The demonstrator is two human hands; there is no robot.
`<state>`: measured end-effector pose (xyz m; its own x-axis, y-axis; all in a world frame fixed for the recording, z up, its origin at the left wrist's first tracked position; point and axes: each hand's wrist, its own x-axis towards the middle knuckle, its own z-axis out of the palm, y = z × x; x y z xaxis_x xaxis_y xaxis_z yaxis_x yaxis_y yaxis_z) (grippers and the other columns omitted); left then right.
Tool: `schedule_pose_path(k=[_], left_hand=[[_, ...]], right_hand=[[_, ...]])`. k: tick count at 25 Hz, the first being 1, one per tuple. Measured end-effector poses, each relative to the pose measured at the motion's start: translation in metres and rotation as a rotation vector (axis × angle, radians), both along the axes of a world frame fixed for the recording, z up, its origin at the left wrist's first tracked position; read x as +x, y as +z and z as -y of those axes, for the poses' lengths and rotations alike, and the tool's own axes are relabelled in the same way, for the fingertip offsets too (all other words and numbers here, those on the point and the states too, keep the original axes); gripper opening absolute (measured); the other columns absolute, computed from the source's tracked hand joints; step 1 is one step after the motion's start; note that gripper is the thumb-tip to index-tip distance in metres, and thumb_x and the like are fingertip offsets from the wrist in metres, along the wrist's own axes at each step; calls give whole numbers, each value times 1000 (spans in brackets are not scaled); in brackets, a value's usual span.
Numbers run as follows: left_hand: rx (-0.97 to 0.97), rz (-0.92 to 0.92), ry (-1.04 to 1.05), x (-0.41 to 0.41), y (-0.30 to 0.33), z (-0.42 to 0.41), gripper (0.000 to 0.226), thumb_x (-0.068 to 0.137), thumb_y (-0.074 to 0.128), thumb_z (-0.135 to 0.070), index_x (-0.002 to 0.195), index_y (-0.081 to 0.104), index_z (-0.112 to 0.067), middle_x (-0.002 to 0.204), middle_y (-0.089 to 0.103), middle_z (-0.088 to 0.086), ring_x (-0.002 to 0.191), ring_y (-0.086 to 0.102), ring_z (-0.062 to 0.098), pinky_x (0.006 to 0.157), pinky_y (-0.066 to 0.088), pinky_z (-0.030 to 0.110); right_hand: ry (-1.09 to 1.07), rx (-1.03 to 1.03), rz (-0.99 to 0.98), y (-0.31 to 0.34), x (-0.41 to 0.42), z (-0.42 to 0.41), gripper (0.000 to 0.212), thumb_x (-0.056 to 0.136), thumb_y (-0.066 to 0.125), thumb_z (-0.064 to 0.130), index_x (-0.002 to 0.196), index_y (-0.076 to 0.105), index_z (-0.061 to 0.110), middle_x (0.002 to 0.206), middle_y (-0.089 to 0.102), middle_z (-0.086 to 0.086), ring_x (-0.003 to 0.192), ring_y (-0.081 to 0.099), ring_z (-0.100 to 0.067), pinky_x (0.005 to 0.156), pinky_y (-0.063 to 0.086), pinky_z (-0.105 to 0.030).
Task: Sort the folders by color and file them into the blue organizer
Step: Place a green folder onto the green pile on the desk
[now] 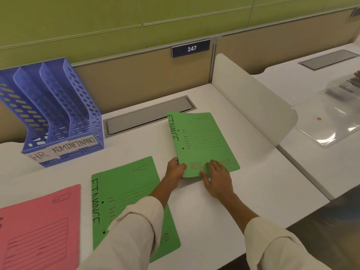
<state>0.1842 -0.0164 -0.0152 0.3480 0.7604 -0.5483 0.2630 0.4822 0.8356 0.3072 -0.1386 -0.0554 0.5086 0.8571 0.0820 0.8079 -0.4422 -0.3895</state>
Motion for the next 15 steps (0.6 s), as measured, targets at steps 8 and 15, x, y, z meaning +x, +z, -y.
schedule_pose_path(k=[8, 15], left_hand=[[-8, 128, 68, -91, 26, -10, 38, 93, 52, 6, 130, 52, -3, 126, 63, 15, 113, 62, 32, 102, 47, 52], [82, 57, 147, -232, 26, 23, 35, 91, 58, 4, 125, 56, -5, 121, 65, 13, 104, 65, 29, 84, 58, 43]], right_hand=[[-303, 170, -437, 37, 21, -32, 71, 89, 60, 46, 142, 37, 4, 140, 49, -20, 125, 49, -40, 99, 45, -49], [-43, 268, -910, 45, -87, -18, 66, 81, 79, 17, 137, 43, 17, 115, 65, -10, 98, 66, -25, 77, 58, -36]])
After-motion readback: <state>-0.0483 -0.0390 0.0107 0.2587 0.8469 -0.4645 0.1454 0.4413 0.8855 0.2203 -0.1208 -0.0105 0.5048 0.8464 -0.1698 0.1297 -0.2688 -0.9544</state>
